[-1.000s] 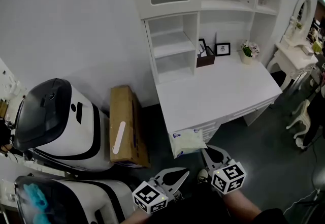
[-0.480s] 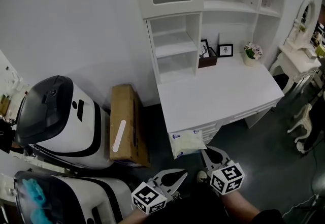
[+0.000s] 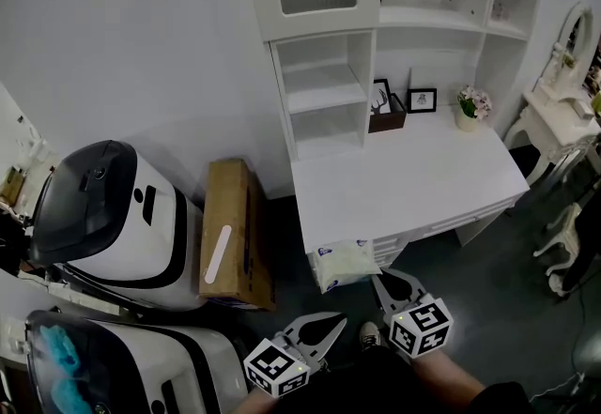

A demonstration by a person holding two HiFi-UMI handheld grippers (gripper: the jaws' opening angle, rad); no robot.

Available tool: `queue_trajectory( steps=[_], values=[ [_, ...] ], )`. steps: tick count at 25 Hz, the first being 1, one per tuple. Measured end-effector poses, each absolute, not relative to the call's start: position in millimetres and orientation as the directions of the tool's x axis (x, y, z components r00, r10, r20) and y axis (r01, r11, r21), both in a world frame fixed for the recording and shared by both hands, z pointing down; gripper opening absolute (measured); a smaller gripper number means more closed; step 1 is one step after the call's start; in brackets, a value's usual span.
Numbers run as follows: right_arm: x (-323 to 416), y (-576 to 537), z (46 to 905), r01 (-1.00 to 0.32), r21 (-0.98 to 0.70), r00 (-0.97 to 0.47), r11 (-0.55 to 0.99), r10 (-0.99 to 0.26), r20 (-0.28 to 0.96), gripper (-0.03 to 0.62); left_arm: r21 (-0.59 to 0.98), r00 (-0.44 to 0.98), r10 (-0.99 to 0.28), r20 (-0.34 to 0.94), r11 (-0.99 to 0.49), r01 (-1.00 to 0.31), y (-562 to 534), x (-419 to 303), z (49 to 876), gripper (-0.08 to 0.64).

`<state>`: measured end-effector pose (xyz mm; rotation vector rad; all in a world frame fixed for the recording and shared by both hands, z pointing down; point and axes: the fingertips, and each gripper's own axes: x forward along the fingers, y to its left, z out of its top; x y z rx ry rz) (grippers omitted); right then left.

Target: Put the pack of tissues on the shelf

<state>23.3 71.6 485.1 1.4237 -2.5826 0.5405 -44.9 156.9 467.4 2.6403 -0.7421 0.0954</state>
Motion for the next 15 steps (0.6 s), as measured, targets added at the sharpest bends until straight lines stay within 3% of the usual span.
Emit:
queue_trajectory(
  steps=[15],
  values=[
    [60.2,34.2,493.7,-0.800,-0.274,-0.598,0.534,-0.748,0.288,0.008,0.359,0.799,-0.569,0.194,-0.717,-0.598,129.3,-9.5,472.5,0.005]
  ],
)
